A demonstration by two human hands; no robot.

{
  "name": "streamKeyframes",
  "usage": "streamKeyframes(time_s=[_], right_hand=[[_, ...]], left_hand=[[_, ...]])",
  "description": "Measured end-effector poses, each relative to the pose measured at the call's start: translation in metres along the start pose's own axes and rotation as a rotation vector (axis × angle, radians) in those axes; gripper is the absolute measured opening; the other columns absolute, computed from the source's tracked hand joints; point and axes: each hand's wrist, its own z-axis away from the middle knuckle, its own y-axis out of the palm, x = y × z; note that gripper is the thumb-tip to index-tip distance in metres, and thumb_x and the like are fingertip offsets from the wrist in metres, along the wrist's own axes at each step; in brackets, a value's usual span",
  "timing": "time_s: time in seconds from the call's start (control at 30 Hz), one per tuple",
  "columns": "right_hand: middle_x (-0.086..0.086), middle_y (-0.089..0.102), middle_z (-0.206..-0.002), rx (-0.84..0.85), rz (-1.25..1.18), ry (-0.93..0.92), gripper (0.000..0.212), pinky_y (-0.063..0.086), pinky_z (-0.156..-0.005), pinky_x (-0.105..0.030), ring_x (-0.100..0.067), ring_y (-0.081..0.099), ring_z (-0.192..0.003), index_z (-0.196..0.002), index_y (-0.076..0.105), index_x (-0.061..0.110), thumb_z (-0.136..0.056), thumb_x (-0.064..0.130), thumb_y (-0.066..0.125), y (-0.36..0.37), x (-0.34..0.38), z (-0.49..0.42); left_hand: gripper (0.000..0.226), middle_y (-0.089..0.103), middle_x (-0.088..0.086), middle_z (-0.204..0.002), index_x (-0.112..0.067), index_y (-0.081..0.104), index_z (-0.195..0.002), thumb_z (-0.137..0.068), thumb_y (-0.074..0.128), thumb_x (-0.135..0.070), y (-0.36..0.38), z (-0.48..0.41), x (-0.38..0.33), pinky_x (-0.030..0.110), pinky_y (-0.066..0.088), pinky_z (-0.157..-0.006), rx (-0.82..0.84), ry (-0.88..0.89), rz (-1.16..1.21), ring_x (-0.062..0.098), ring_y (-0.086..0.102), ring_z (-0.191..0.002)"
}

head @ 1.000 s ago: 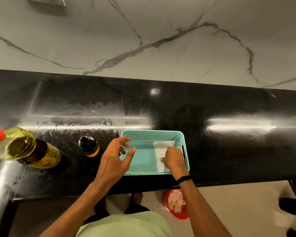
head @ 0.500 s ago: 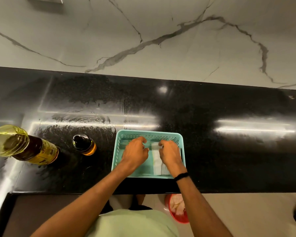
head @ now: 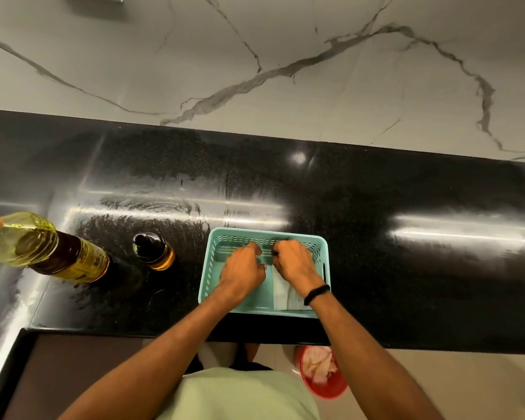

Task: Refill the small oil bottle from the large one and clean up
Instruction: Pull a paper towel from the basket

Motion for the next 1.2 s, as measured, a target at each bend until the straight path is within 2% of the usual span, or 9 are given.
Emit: streamKeyframes(time_s=[0.07, 0.2, 0.37, 0.5, 0.7, 0.87, 1.0, 1.1, 1.2], right_hand=[[-0.014, 0.067, -0.080, 0.001, -0.015, -0.007, 0.008, 0.041, -0.055, -0.035, -0.037, 0.063, -0.077, -0.075, 0.065, 0.009, -0.078, 0.010, 0.058, -0.002, -0.003, 0.004], [-0.008, 0.070, -0.081, -0.054, -0.086, -0.005, 0.014, 0.052, -0.064, -0.038, -0.029, 0.065, -0.078, -0.081, 0.069, 0.013, -0.084, 0.018, 0.056, -0.010, -0.014, 0.027], [-0.003, 0.071, -0.089, -0.072, -0.096, 0.037, 0.013, 0.054, -0.070, -0.037, -0.025, 0.067, -0.084, -0.090, 0.068, 0.017, -0.090, 0.023, 0.056, -0.013, -0.030, 0.056], [0.000, 0.068, -0.092, -0.077, -0.118, 0.056, 0.011, 0.050, -0.071, -0.033, -0.021, 0.065, -0.083, -0.092, 0.066, 0.019, -0.094, 0.025, 0.056, -0.014, -0.032, 0.067], [0.000, 0.062, -0.095, -0.165, -0.223, 0.066, 0.006, 0.047, -0.069, -0.028, -0.017, 0.060, -0.080, -0.092, 0.066, 0.018, -0.093, 0.020, 0.060, -0.009, -0.031, 0.069], [0.001, 0.067, -0.094, -0.211, -0.346, 0.171, 0.007, 0.047, -0.073, -0.027, -0.017, 0.063, -0.085, -0.094, 0.065, 0.015, -0.094, 0.019, 0.059, -0.007, -0.022, 0.062], [0.000, 0.071, -0.092, -0.232, -0.453, 0.246, 0.007, 0.055, -0.078, -0.035, -0.018, 0.067, -0.084, -0.099, 0.065, 0.016, -0.095, 0.019, 0.060, -0.002, -0.019, 0.057], [-0.007, 0.071, -0.098, -0.256, -0.428, 0.293, 0.017, 0.056, -0.081, -0.039, -0.025, 0.068, -0.090, -0.112, 0.063, 0.015, -0.097, 0.016, 0.055, -0.002, -0.019, 0.055], [-0.014, 0.068, -0.108, -0.212, -0.304, 0.343, 0.026, 0.053, -0.083, -0.037, -0.031, 0.065, -0.098, -0.120, 0.062, 0.009, -0.098, 0.011, 0.049, -0.004, -0.019, 0.051]], left_hand=[[0.033, 0.073, 0.001, -0.102, -0.017, 0.059, -0.118, -0.087, 0.067, -0.022, 0.000, 0.000, -0.001, 0.039, 0.054, -0.085, 0.000, 0.001, 0.018, 0.021, 0.066, -0.099], [0.027, 0.071, 0.003, -0.101, -0.019, 0.061, -0.116, -0.089, 0.065, -0.017, -0.004, -0.002, -0.004, 0.030, 0.049, -0.073, 0.005, 0.050, 0.014, 0.020, 0.066, -0.093], [0.040, 0.064, 0.009, -0.119, -0.031, 0.061, -0.124, -0.091, 0.052, -0.010, -0.004, -0.001, -0.010, 0.045, 0.056, -0.081, 0.087, 0.182, -0.099, 0.029, 0.066, -0.100], [0.042, 0.058, 0.009, -0.125, -0.033, 0.062, -0.126, -0.092, 0.051, -0.013, 0.003, 0.001, -0.016, 0.047, 0.056, -0.085, 0.112, 0.237, -0.171, 0.032, 0.065, -0.104], [0.030, 0.073, -0.001, -0.109, -0.023, 0.069, -0.118, -0.088, 0.066, -0.020, 0.014, -0.003, -0.019, 0.033, 0.053, -0.091, 0.225, 0.187, 0.080, 0.017, 0.066, -0.104], [0.026, 0.074, -0.007, -0.094, -0.022, 0.074, -0.105, -0.081, 0.078, -0.031, 0.015, -0.005, -0.017, 0.029, 0.054, -0.083, 0.279, 0.186, 0.207, 0.007, 0.066, -0.091], [0.011, 0.073, -0.005, -0.081, -0.018, 0.075, -0.088, -0.084, 0.075, -0.028, 0.012, -0.004, -0.017, 0.027, 0.050, -0.073, 0.209, 0.178, 0.203, 0.010, 0.065, -0.078], [0.019, 0.063, 0.001, -0.065, -0.009, 0.070, -0.074, -0.089, 0.068, -0.020, 0.010, -0.003, -0.017, 0.026, 0.042, -0.062, 0.150, 0.116, 0.205, 0.014, 0.054, -0.062], [0.020, 0.065, 0.002, -0.068, -0.007, 0.068, -0.072, -0.089, 0.064, -0.018, 0.011, -0.004, -0.015, 0.025, 0.044, -0.064, 0.113, 0.050, 0.188, 0.018, 0.059, -0.067]])
